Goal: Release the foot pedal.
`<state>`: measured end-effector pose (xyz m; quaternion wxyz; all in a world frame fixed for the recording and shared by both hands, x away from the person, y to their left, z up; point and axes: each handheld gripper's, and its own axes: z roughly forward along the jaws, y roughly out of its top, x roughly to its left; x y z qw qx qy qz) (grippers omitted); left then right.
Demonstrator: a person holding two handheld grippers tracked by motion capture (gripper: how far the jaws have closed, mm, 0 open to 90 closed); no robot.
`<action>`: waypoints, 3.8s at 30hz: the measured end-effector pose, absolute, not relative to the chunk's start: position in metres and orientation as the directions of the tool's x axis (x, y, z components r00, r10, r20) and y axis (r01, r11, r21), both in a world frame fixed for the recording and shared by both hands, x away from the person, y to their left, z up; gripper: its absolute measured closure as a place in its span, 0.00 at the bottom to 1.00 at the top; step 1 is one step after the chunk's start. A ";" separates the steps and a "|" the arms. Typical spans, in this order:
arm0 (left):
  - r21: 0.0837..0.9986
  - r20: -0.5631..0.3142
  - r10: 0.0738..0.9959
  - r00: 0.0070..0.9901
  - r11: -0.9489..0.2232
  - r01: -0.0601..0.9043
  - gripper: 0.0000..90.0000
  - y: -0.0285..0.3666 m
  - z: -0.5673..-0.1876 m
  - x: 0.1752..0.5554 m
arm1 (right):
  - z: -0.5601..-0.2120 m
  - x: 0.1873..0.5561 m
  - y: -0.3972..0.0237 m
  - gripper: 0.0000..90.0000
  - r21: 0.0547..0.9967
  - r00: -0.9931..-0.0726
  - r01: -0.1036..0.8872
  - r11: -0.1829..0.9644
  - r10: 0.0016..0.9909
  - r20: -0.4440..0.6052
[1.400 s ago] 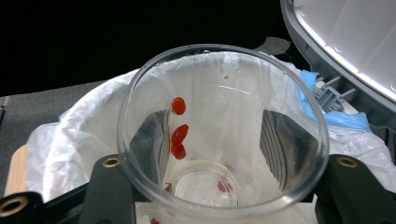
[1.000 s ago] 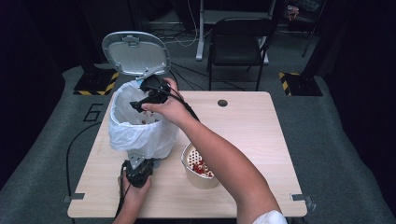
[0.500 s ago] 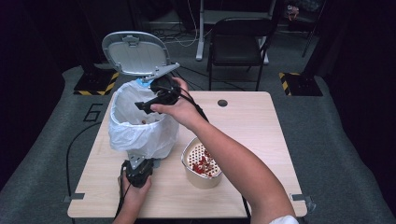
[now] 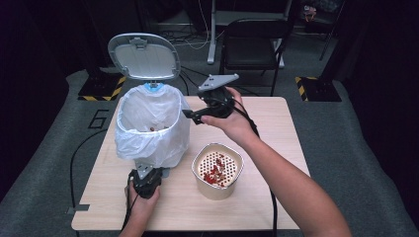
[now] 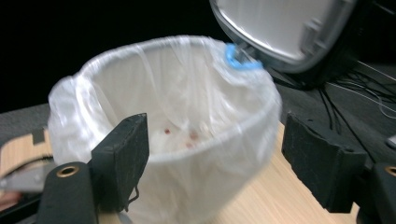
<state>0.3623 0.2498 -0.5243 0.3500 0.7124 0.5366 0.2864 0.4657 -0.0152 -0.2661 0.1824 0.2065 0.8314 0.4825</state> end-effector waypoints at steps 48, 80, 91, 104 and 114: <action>0.773 -0.136 0.929 0.343 -0.117 0.624 0.53 0.310 -0.487 0.335 | -0.333 0.428 -0.162 0.29 0.880 -0.658 0.299 0.369 0.747 -0.090; 0.748 -0.130 0.961 0.242 -0.065 0.661 0.48 0.369 -0.514 0.352 | -0.462 0.397 -0.222 0.29 0.829 -0.476 0.483 0.282 0.879 -0.022; 0.758 -0.140 0.959 0.244 -0.055 0.650 0.47 0.366 -0.522 0.358 | -0.496 0.397 -0.225 0.29 0.813 -0.510 0.494 0.309 0.860 -0.017; 0.759 -0.112 0.957 0.268 -0.092 0.645 0.45 0.360 -0.524 0.361 | -0.515 0.394 -0.222 0.29 0.783 -0.548 0.511 0.354 0.836 -0.020; 0.762 -0.077 0.952 0.296 -0.135 0.634 0.42 0.356 -0.527 0.367 | -0.521 0.393 -0.228 0.25 0.780 -0.520 0.526 0.338 0.854 -0.019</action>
